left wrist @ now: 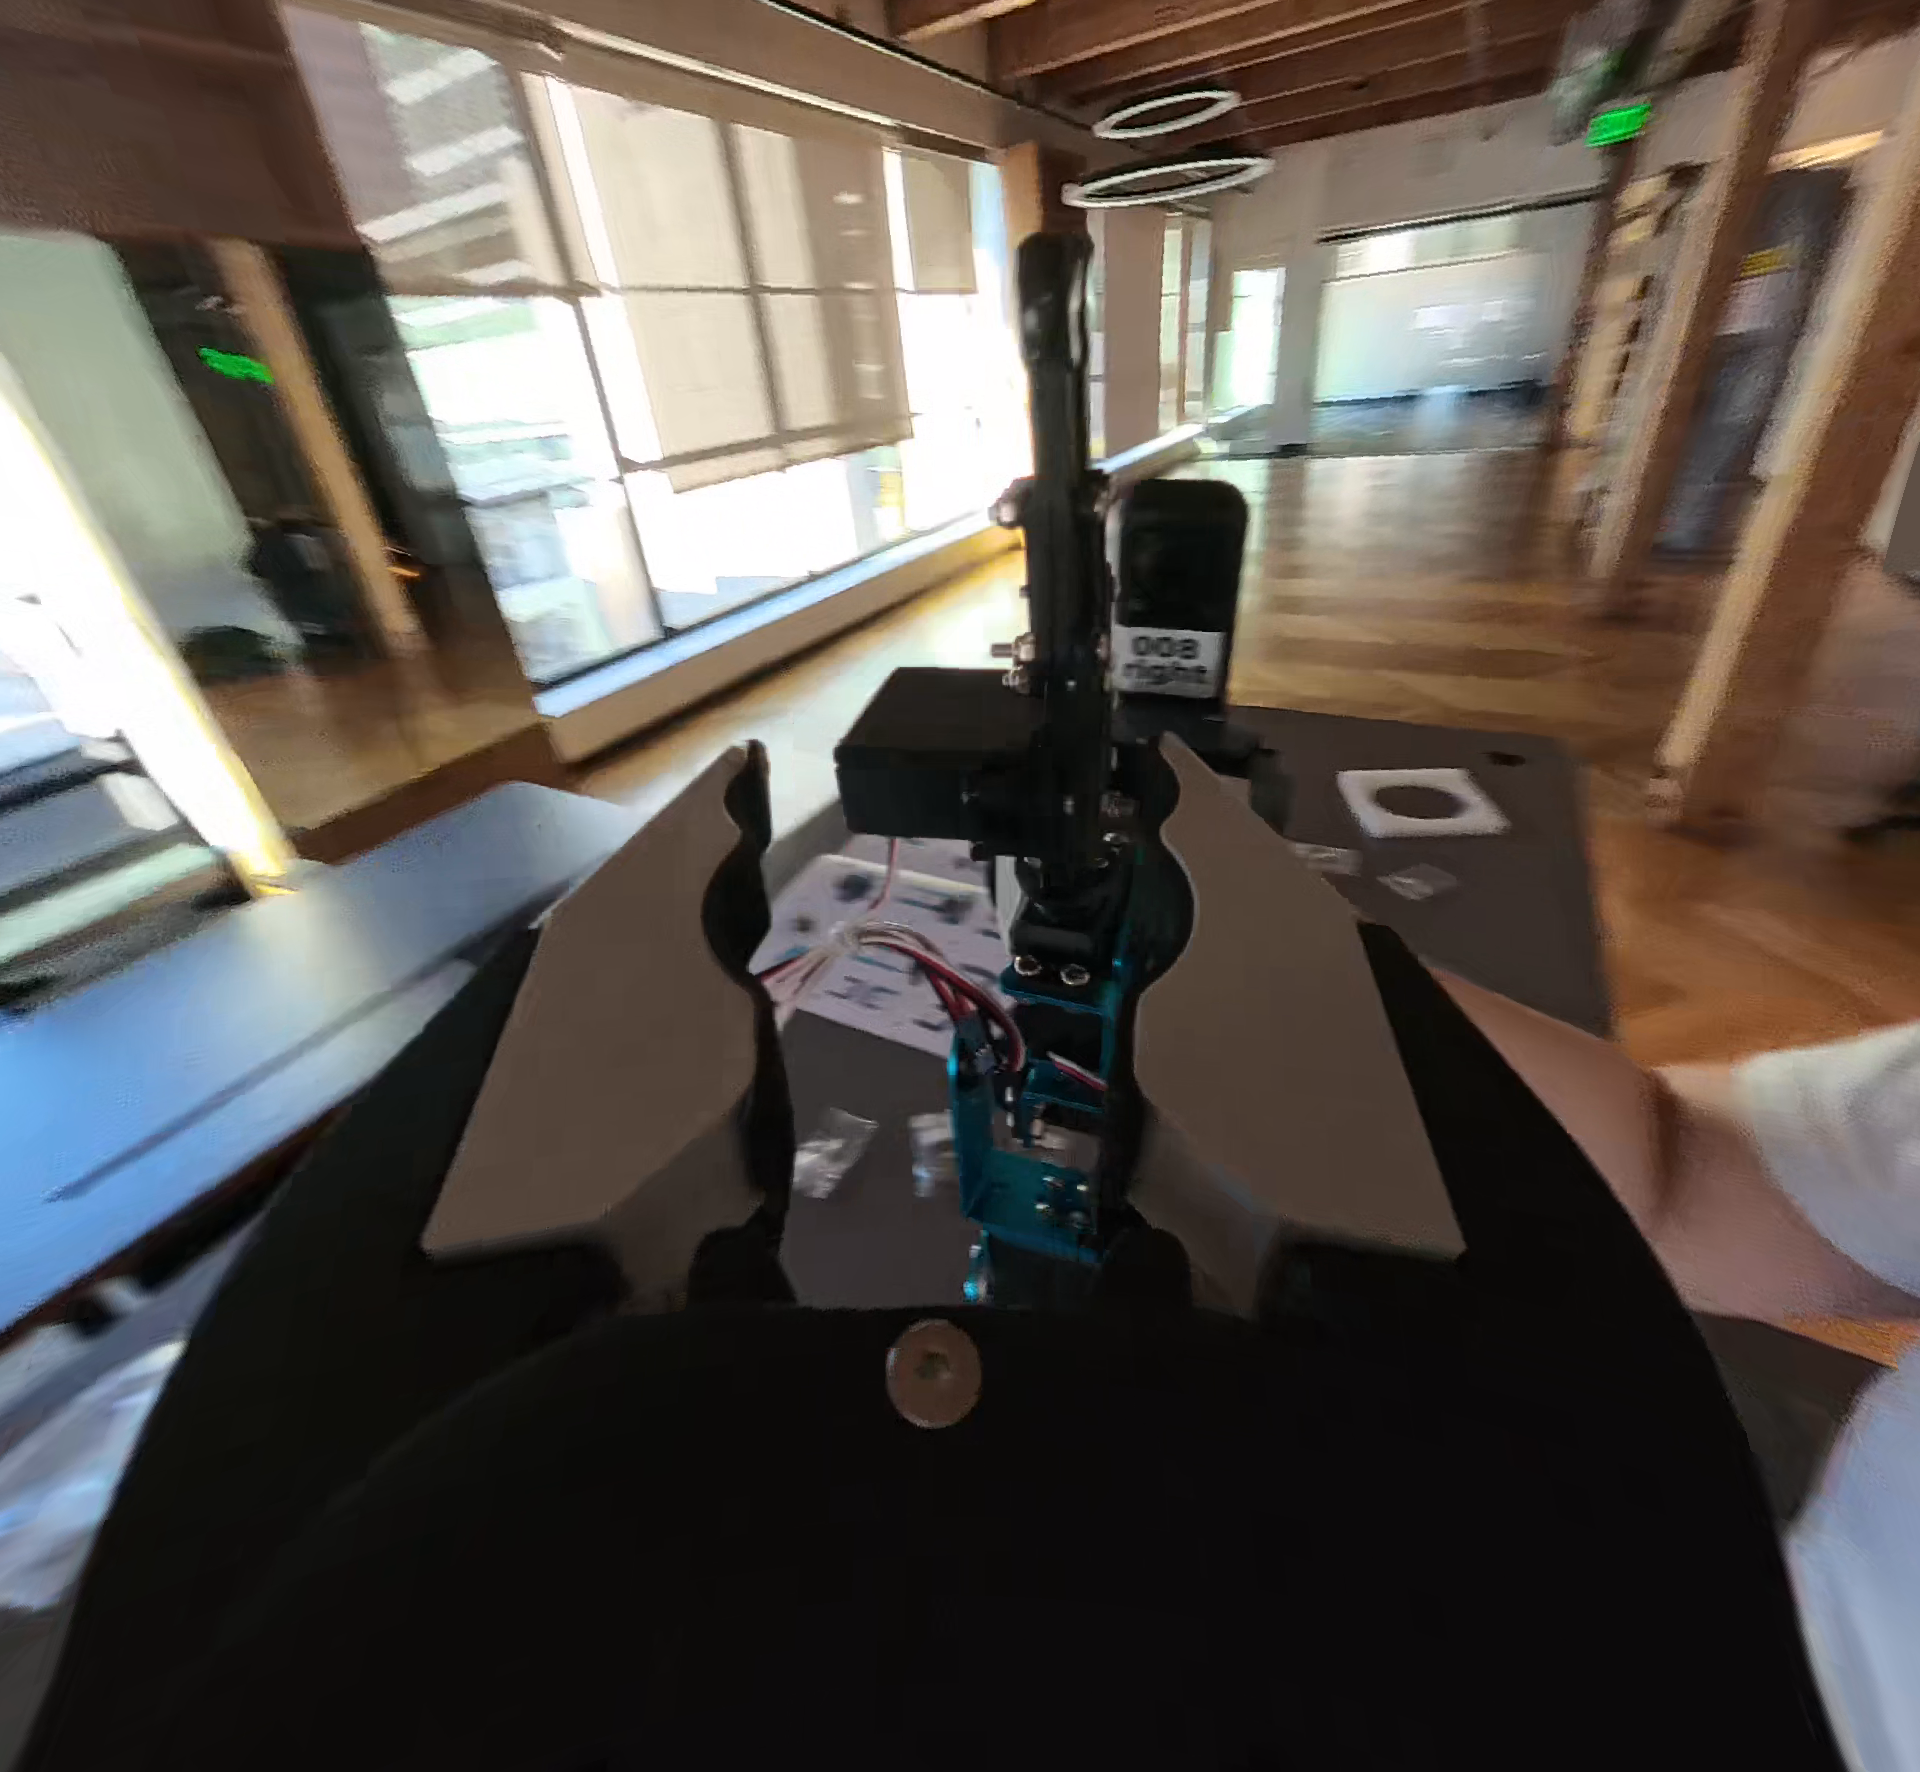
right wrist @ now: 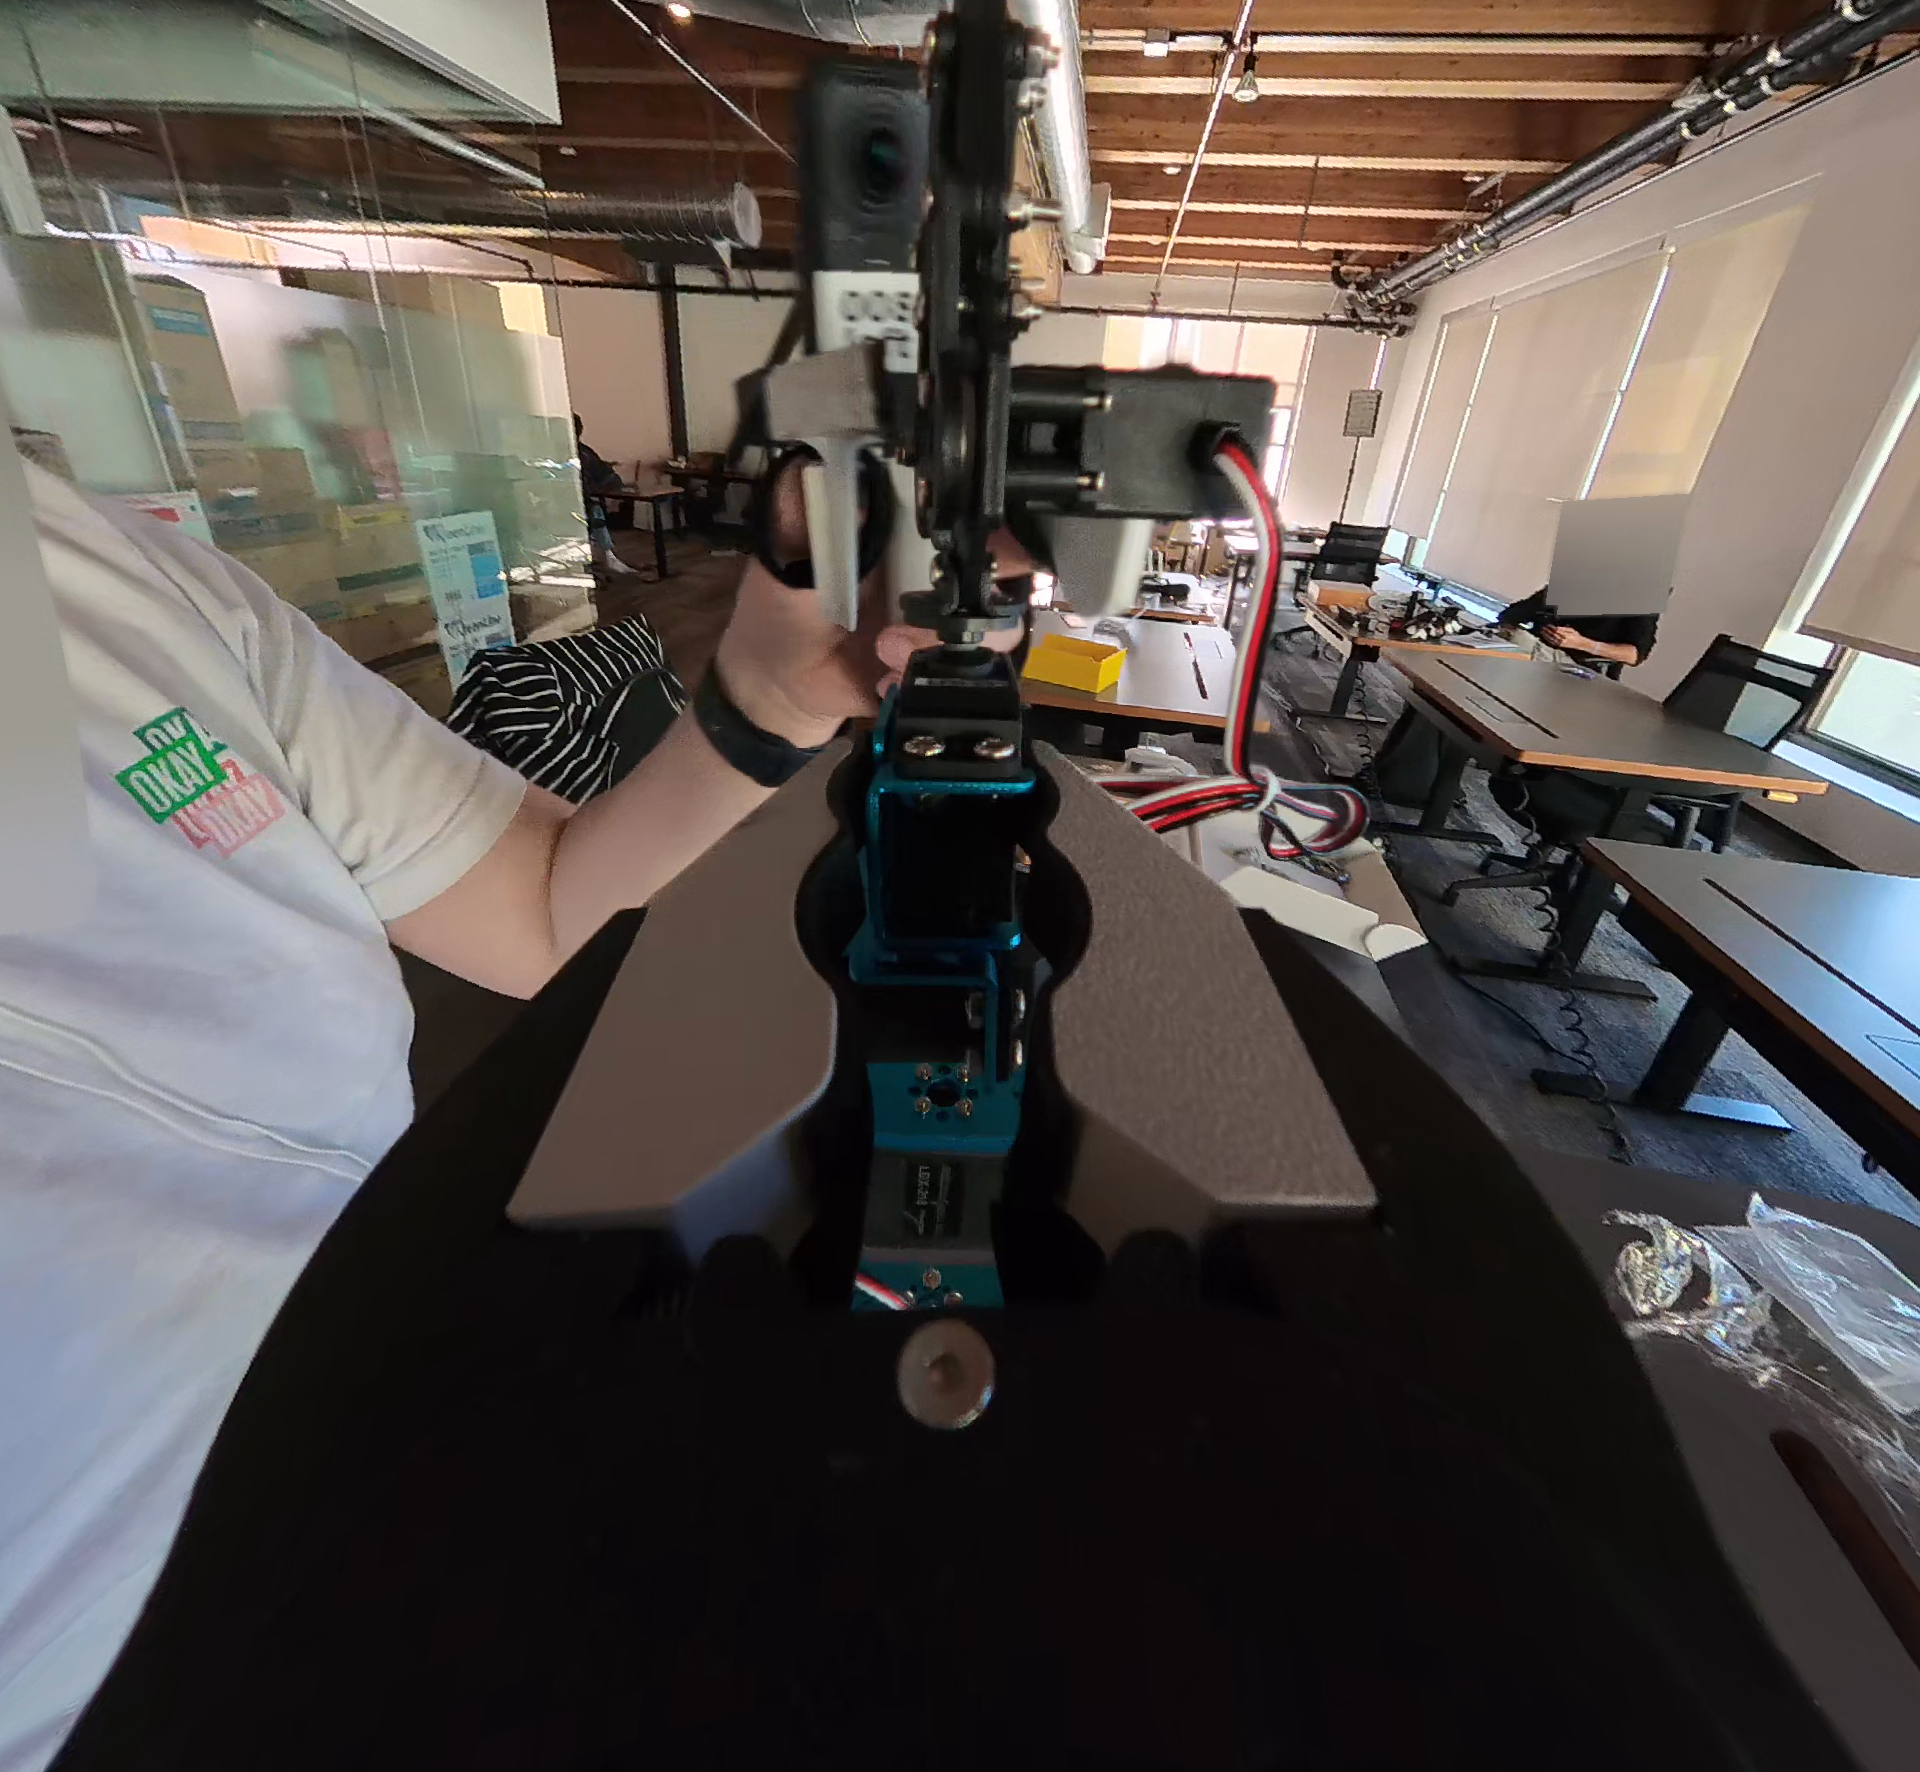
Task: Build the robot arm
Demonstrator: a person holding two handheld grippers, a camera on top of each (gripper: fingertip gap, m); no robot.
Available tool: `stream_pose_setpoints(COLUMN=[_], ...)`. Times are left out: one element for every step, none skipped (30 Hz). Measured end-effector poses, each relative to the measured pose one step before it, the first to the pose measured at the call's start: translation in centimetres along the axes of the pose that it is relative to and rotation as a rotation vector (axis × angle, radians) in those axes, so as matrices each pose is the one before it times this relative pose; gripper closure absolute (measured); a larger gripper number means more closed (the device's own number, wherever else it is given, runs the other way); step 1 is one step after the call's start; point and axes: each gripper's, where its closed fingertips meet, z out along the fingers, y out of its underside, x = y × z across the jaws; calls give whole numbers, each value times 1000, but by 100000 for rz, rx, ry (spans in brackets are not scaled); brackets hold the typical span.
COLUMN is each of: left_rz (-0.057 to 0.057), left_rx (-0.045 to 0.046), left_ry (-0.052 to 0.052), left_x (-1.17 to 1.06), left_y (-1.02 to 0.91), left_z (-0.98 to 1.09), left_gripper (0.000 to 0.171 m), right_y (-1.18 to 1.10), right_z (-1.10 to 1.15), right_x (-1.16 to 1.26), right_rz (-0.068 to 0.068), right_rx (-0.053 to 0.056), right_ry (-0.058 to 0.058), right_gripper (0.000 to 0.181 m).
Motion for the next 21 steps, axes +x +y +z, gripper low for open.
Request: stream_pose_setpoints(left_rz=[-5763,-3426,-1550,-1081,-628,413,789,443,884,1357,885,-99,-264,355,316,-513,-663,6,375,206,202], left_rx=[-1468,-563,293,472,156,-630,-1470,-2339,-2757,-2612,-2175,-1797,-1459,-971,-522,-302,-152,94,264,264,93], left_ry=[4574,5853,6265,3203,1268,836,578,963,1699,2273,2462,2618,2957,3255,3330,3383,3370,3214,3061,2756,2257], left_x=[-181,241,480,135,-30,43,25,30,50,40,-6,-31,-20,47,59,21,4,12,12,-4,-39], left_y=[297,140,24,-2,-13,29,29,38,52,57,44,40,30,1,0,-3,-5,-9,-20,-10,4], left_z=[174,123,42,17,8,14,-11,-9,-16,-9,5,16,24,46,48,53,30,36,26,30,30], left_gripper=[104,101,112,117,117,117,117,117,117,117,117,117,117,117,117,117,117,117,117,117,117], right_y=[-25,-23,-26,-24,-16,-20,-26,-6,-20,-20,-5,0,-5,-12,-4,-4,-2,-2,-9,-3,-15], right_z=[32,10,7,-24,-22,-17,5,15,-12,-22,14,12,-2,10,7,20,23,20,8,0,-17], right_x=[-4,-16,-20,18,10,-26,0,-16,-16,-2,24,37,12,-40,-12,-23,0,9,-4,17,29], right_rz=[192,-62,16,-48,-69,-89,270,904,669,223,167,189,-66,-223,-75,149,386,339,332,90,-422], right_rx=[1037,926,799,747,752,775,796,645,627,655,541,423,292,217,165,128,205,393,418,224,191], right_ry=[-464,-493,-396,-101,-66,-234,-282,-648,-716,-553,-231,128,99,-229,-114,-274,-307,-292,-357,-14,226], right_gripper=[157,157,157,157,157,157,157,156,156,156,156,156,156,156,156,156,156,156,156,156,156])
